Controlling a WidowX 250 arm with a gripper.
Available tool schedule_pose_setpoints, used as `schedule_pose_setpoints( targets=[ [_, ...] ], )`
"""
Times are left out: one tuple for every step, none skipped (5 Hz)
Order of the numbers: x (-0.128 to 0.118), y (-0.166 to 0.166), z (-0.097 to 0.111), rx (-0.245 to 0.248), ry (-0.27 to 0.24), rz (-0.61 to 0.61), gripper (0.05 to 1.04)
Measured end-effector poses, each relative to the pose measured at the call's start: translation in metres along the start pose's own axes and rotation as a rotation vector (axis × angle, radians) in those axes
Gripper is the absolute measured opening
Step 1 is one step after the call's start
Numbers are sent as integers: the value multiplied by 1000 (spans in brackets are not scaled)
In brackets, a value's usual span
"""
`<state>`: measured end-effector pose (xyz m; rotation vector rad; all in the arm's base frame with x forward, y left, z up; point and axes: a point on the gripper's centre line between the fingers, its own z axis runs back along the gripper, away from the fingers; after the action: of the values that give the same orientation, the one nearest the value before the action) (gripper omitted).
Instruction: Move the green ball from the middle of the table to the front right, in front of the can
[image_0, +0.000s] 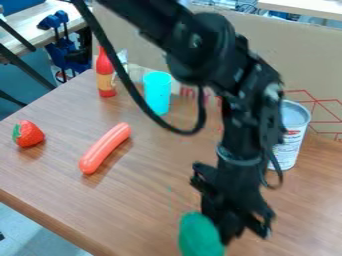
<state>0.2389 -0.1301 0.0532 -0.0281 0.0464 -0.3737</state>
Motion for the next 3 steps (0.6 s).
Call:
schedule_pose_setpoints(
  targets=[
    [10, -5, -3, -7, -60, -10, 325],
    [30, -9, -20, -20, -70, 2, 325],
    [52, -17, -14, -50, -137, 46, 325]
  ],
)
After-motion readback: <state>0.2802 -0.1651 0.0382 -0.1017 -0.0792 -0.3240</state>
